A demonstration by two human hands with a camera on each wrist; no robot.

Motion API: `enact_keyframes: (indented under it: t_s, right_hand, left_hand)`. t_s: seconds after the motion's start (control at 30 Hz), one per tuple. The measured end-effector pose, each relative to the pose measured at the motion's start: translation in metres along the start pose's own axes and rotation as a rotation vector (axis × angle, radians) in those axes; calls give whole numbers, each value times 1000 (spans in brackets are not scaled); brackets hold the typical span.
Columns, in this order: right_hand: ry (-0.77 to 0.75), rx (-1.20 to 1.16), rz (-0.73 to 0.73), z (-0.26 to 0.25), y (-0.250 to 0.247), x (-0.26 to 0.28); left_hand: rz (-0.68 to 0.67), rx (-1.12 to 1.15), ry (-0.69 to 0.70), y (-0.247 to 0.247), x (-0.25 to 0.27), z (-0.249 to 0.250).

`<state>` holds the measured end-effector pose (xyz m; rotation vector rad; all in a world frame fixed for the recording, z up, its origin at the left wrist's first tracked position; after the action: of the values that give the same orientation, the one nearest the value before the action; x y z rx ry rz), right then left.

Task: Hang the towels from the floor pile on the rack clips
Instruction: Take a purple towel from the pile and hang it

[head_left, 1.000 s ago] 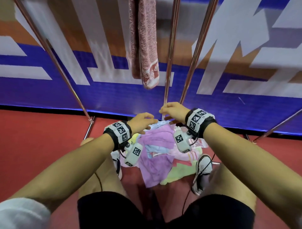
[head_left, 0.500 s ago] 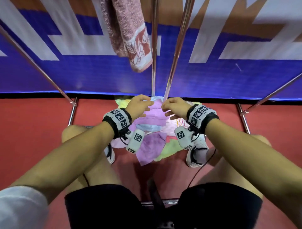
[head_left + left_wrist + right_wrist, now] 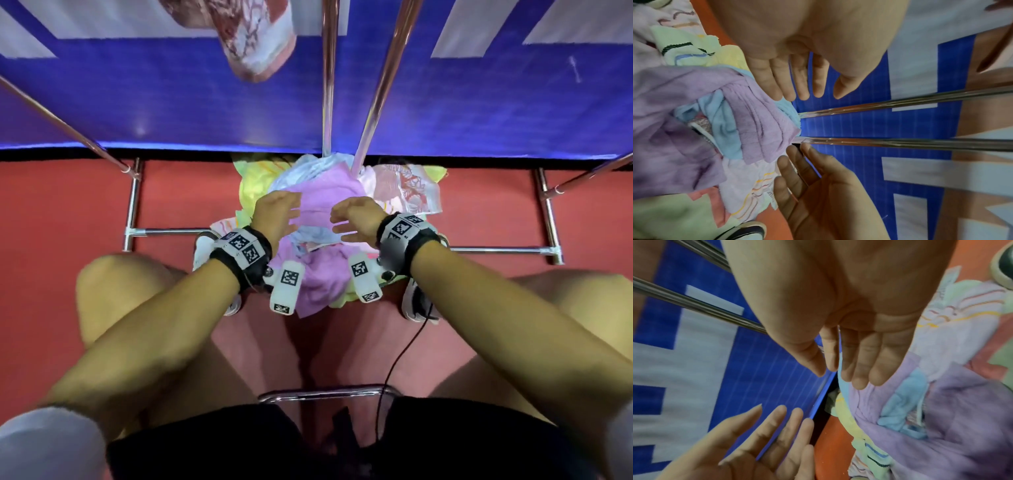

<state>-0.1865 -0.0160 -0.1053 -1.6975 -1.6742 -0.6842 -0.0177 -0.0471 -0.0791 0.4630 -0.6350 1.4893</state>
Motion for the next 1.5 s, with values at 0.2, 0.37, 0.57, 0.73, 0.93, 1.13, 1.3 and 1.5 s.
enact_keyframes:
  t_s: [0.2,0.37,0.57,0.73,0.93,1.13,1.3,1.5]
  right_hand:
    - [140,-77,35,48,2,-32]
    - [230,-159,74,83,-7,-61]
    - [301,-56,120,138,-25,-109]
    - [324,67,61,152,-8,-109]
    - [163,134,98,149,4,-114]
    - [-78,95,64,55,-2,-80]
    - [-248,32,-120,-12,8,-19]
    - [-279,-166,-80,-35,10,50]
  left_hand:
    - [-29,-118,104,15,-11,-21]
    - [-97,-231,152,38,-26,-31]
    - [-75,-236,183,38,-37,-28]
    - [-65,-271,160,38,-41,-36]
    - [-98,-315,155,42,-41,-40]
    - [-62,-244,164,36,-39,-26]
    - [-297,-152,169,48,-13,-12]
    - [-636,-83,285,52,30,-4]
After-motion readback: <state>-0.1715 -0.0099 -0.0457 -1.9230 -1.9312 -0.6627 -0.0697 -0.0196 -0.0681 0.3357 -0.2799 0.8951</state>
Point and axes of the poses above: each hand's wrist, its own x-axis away from the middle knuckle, its own y-axis out of the palm, z = x × y, the point moved 7 cm from there along -x, towards the middle knuckle, and after that the axes turned 1 degree about z, right-handed, at the moved point
